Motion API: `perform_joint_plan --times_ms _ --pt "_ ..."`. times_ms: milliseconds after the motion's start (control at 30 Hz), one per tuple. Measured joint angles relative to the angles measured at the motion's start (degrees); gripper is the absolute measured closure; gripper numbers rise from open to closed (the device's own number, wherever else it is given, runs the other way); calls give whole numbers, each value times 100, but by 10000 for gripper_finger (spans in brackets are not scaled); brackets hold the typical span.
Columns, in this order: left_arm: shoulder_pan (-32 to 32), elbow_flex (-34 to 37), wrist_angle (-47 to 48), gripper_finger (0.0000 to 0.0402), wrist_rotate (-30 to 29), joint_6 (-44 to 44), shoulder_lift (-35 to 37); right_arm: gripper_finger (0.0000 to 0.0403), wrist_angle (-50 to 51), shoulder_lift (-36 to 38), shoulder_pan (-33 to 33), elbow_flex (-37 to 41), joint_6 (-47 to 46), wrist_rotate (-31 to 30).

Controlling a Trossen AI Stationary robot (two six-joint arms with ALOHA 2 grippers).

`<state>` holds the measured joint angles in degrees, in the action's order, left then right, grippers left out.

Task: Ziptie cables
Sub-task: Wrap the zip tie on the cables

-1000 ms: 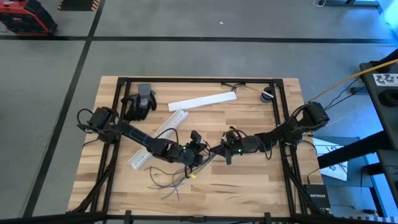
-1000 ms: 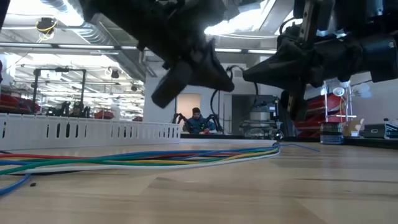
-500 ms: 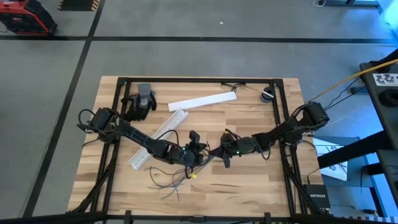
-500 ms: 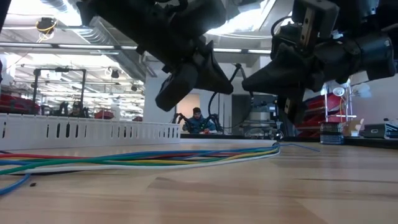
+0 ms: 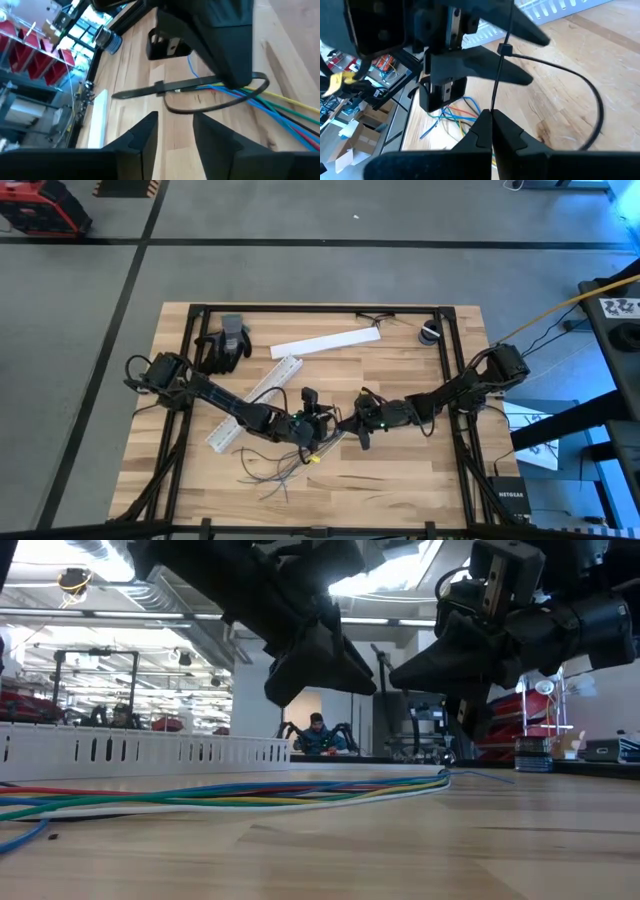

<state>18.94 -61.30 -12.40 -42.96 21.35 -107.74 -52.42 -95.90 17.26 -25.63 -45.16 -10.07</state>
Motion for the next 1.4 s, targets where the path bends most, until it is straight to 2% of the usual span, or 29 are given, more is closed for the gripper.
perform_joint_plan --times_ms 200,400,500,733,900,1133,1400 --pt "-139 2 -33 288 27 -606 -2 403 -5 0 0 2 47 2" --pt "-179 2 -229 308 587 -702 -2 403 -9 0 2 2 52 3" --pt "-175 2 -370 321 676 -701 -2 403 -9 0 2 2 69 15" --pt "-204 2 -479 350 678 -657 -2 403 -16 0 2 2 91 17" --pt "-110 2 -480 394 658 -427 -2 403 -47 0 2 7 101 31" --pt "127 2 -492 400 463 -322 -5 403 -162 0 4 9 102 59" --pt "175 -1 -689 401 241 -127 -367 403 -193 0 2 11 -23 59"
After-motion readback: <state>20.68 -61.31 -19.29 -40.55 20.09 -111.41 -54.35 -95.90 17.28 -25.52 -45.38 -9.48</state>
